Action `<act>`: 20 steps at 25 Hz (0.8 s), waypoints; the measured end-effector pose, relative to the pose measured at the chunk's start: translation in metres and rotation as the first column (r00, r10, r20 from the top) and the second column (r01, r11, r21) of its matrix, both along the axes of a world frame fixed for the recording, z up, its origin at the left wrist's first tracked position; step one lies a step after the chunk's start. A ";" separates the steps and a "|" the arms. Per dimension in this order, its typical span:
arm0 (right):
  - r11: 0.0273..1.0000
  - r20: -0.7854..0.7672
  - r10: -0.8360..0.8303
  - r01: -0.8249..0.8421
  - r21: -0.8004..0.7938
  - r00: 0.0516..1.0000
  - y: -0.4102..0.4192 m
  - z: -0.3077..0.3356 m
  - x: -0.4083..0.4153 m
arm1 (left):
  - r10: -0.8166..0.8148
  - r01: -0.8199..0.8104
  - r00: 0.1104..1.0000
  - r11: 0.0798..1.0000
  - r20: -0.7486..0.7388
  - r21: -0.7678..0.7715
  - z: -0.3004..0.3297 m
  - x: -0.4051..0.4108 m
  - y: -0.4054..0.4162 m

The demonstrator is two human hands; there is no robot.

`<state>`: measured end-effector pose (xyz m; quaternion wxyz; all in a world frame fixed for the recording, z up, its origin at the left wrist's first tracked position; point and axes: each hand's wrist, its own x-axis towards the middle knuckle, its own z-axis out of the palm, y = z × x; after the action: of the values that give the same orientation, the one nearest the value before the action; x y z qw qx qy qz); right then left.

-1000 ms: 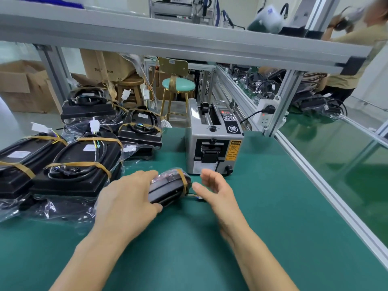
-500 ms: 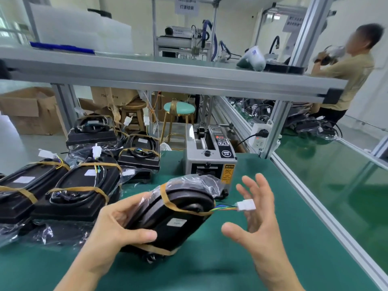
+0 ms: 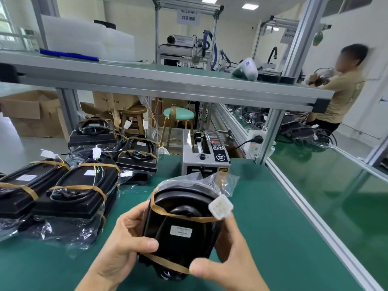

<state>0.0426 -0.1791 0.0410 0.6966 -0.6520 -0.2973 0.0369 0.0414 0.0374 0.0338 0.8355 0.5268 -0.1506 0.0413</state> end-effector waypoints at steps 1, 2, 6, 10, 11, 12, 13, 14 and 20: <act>0.999 -0.014 -0.025 0.025 0.035 1.000 0.003 0.001 -0.001 | -0.011 0.011 1.000 1.000 -0.006 0.003 0.001 -0.001 -0.001; 0.995 -0.036 -0.065 0.068 0.074 0.997 0.005 0.002 -0.001 | -0.022 0.022 1.000 1.000 -0.017 0.011 0.002 -0.002 -0.001; 0.961 -0.098 -0.155 0.173 0.216 0.983 0.016 0.005 0.002 | -0.037 0.049 0.995 0.990 -0.088 0.131 0.014 -0.010 0.002; 0.911 -0.279 -0.218 0.298 0.286 0.935 0.033 0.013 0.015 | 0.052 0.012 0.987 0.919 -0.150 0.393 0.023 -0.020 0.012; 0.915 -0.319 -0.195 0.289 0.281 0.927 0.038 0.017 0.019 | 0.138 -0.053 0.976 0.899 -0.167 0.435 0.026 -0.022 0.014; 0.931 -0.356 -0.159 0.260 0.257 0.921 0.044 0.021 0.023 | 0.214 -0.114 0.960 0.886 -0.179 0.449 0.027 -0.022 0.017; 0.950 -0.391 -0.127 0.225 0.217 0.911 0.050 0.024 0.029 | 0.261 -0.159 0.946 0.892 -0.194 0.424 0.027 -0.021 0.018; 0.968 -0.426 -0.102 0.189 0.168 0.899 0.058 0.026 0.036 | 0.298 -0.205 0.931 0.905 -0.213 0.372 0.027 -0.018 0.020; 0.984 -0.530 -0.141 0.059 -0.167 0.836 0.095 0.010 0.066 | 0.507 -0.450 0.730 0.861 -0.458 0.237 0.017 0.010 0.031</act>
<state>0.1090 -0.0840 0.0508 0.7041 -0.6783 -0.0513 0.2037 0.0514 0.0686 0.0503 0.7755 0.5847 0.2126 0.1074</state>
